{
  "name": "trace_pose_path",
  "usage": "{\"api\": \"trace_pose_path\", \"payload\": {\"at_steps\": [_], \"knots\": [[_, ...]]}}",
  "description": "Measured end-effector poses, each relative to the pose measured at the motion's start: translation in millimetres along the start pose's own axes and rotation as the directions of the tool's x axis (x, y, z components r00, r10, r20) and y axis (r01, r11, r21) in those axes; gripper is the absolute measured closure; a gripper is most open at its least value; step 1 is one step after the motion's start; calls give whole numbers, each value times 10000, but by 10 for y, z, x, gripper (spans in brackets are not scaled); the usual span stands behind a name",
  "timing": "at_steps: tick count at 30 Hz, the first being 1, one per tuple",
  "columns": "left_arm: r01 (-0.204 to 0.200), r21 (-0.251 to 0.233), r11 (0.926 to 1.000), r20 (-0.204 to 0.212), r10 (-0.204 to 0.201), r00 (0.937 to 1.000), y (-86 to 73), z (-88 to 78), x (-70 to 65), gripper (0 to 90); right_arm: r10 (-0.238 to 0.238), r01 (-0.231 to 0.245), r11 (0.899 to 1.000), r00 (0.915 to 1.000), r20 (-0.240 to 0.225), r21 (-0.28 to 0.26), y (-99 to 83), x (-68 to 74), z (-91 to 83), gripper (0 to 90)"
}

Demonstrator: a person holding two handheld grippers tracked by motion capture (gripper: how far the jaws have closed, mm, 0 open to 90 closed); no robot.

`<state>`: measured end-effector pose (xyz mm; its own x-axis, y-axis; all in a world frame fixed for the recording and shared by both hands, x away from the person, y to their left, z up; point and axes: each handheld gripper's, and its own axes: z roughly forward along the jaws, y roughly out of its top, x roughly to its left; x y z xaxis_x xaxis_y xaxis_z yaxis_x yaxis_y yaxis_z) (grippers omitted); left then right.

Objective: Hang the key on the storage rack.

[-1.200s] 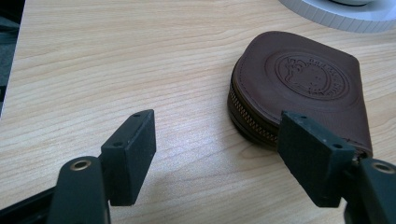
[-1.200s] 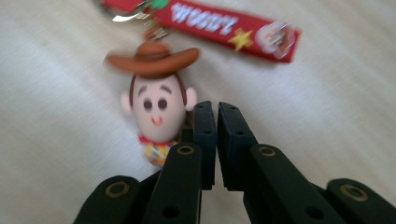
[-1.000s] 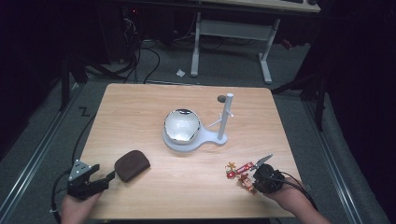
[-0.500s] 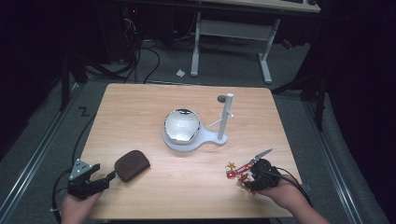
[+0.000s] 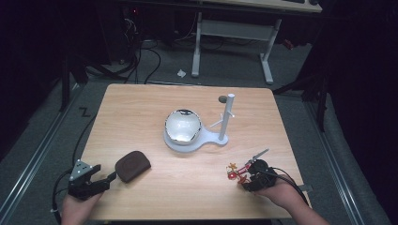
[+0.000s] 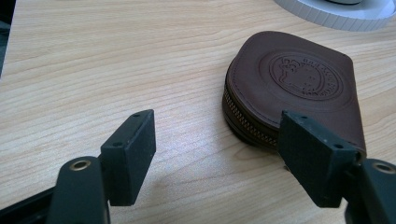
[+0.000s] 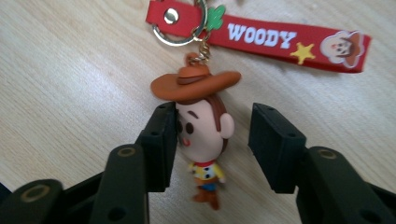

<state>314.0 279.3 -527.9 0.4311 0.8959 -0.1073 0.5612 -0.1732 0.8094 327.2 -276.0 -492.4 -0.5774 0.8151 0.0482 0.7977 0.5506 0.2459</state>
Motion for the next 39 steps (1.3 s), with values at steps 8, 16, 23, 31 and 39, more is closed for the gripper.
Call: {"api": "trace_pose_path", "payload": {"at_steps": [8, 16, 23, 31, 39], "knots": [[14, 9, 10000, 22, -14, 10000, -1, 5, 5, 285, -576, 572, 9982, 9982, 193, 205, 59, 76, 13, 661], [50, -4, 10000, 29, -50, 10000, -2, 7, 11, 285, -842, 829, 9960, 9958, 371, 345, 106, 84, -95, 668], [40, -33, 10000, 81, -40, 10000, 0, 6, 9, 284, -799, 781, 9965, 9946, 667, 291, 176, 53, -371, 668], [96, -154, 9998, 94, -95, 9999, 3, -4, 18, 280, -894, 863, 9956, 9920, 887, 374, 208, 56, -537, 667], [154, -480, 9987, 155, -147, 9998, 10, -31, 26, 273, -864, 844, 9961, 9906, 1056, 239, 267, 46, -783, 667]]}}
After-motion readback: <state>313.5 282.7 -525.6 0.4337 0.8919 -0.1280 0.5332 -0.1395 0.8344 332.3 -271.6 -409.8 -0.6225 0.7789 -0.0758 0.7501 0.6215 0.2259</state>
